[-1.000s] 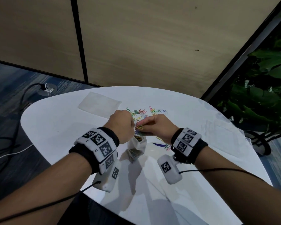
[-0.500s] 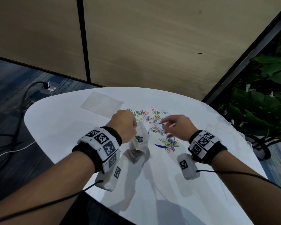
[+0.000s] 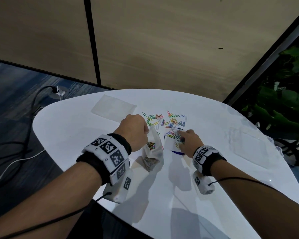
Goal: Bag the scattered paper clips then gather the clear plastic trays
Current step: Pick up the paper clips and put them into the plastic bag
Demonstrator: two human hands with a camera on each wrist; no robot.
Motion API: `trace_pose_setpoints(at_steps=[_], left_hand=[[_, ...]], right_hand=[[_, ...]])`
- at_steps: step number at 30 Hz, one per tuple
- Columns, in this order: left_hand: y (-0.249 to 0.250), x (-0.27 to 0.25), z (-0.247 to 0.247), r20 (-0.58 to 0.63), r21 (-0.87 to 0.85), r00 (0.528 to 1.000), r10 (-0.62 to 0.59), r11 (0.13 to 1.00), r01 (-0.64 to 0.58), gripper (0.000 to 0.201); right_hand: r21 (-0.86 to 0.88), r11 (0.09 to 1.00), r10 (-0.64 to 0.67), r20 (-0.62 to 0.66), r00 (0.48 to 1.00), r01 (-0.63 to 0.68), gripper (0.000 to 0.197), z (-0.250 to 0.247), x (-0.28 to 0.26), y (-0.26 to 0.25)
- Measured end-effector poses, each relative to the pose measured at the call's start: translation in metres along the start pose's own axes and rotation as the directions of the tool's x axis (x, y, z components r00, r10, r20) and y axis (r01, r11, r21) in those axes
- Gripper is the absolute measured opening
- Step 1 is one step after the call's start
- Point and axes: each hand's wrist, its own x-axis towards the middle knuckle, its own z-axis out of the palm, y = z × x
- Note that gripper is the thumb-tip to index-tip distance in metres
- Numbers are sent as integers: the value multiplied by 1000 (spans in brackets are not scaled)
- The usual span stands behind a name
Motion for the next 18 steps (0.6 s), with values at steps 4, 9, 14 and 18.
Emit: trace_pose_setpoints(at_steps=[4,9,14,18], left_hand=[[0,1,3,-5,7,1000,14,1000,-14,27],[1,1,3,-3,12,1000,13,1000,-13,27],[0,0,1,-3,24,1000,9,1000,-9,27],[2,0,1,-2,14,1000,12,1000,-12,27]], right_hand=[[-101,990,-103,-60,993,96,36,2,6,-10],[-94,996,-19,-85,996,11,21,-5,8,-10],[356,914,237,-83,968,-193,9,-23,13,10],[873,403,279,167,945,-274,9,-44,11,18]])
